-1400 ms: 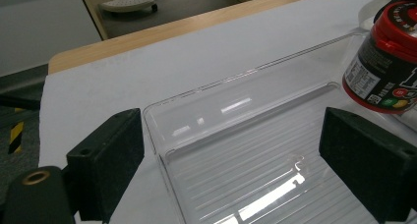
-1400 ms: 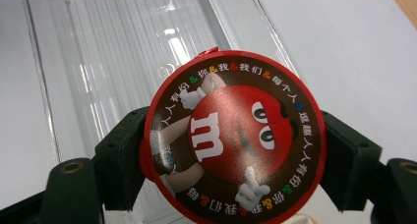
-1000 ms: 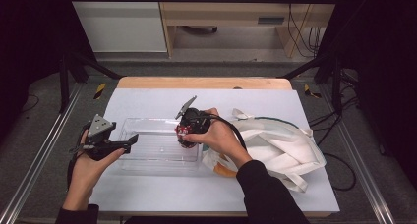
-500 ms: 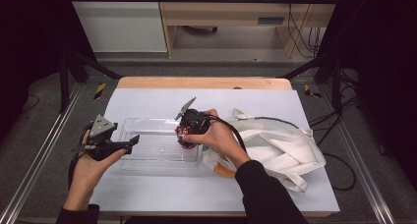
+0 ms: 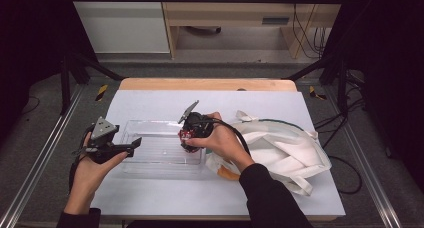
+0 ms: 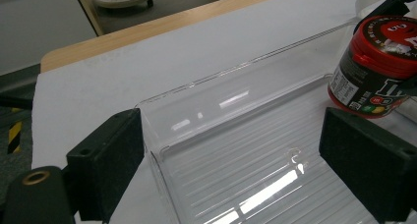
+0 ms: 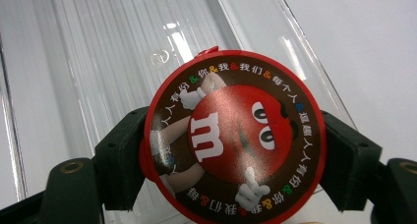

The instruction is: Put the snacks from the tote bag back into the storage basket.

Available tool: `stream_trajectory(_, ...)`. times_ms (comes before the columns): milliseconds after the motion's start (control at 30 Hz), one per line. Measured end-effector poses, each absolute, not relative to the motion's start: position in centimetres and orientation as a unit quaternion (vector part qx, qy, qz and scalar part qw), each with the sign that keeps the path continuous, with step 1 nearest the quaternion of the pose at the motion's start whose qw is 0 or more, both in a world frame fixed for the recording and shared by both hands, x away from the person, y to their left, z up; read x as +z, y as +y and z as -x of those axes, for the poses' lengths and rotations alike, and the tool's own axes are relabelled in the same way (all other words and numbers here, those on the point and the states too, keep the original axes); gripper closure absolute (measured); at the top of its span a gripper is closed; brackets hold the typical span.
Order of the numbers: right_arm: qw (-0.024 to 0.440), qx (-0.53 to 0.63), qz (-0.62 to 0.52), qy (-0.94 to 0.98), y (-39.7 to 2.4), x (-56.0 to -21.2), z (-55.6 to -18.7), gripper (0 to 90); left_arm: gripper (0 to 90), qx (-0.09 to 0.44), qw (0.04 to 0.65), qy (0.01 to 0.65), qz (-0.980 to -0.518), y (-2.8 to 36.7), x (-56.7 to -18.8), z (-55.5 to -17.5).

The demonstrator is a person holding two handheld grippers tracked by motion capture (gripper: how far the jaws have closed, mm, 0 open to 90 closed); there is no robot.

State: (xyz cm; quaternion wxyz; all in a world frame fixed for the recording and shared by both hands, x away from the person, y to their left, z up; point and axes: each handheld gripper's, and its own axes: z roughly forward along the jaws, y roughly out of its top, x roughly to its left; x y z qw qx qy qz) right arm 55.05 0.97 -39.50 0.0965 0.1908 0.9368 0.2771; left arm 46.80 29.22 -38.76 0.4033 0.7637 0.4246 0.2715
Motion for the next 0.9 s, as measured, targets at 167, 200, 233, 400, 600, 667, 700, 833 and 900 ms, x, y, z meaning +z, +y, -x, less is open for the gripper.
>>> stream_trajectory(167,0.097,0.277,-0.186,0.938,1.0,-39.5,-55.0,24.5,9.8,0.271,0.402,0.423,-0.766,29.1,-38.8,-46.8)
stream_trajectory(200,0.097,0.276,-0.188,0.938,1.0,-39.5,-55.0,24.5,9.8,0.271,0.402,0.423,-0.766,29.1,-38.8,-46.8)
stream_trajectory(233,0.098,0.278,-0.188,0.937,1.0,-39.5,-55.0,24.5,9.8,0.271,0.401,0.422,-0.767,29.1,-38.8,-46.8)
stream_trajectory(400,0.096,0.273,-0.187,0.939,1.1,-39.7,-55.0,24.5,9.8,0.271,0.400,0.422,-0.767,29.1,-38.8,-46.8)
stream_trajectory(600,0.096,0.271,-0.187,0.940,1.1,-40.1,-55.1,24.5,9.8,0.271,0.401,0.424,-0.766,29.2,-38.8,-46.8)
stream_trajectory(667,0.095,0.270,-0.189,0.939,1.1,-40.1,-55.1,24.5,9.8,0.271,0.400,0.423,-0.767,29.2,-38.8,-46.8)
stream_trajectory(700,0.096,0.270,-0.187,0.940,1.1,-40.2,-55.1,24.5,9.8,0.271,0.400,0.423,-0.767,29.2,-38.8,-46.8)
stream_trajectory(833,0.094,0.263,-0.183,0.942,1.1,-40.4,-55.1,24.5,9.8,0.270,0.399,0.422,-0.768,29.1,-38.9,-46.8)
stream_trajectory(900,0.095,0.263,-0.182,0.943,1.2,-40.6,-55.1,24.5,9.8,0.270,0.399,0.422,-0.768,29.1,-38.9,-46.8)
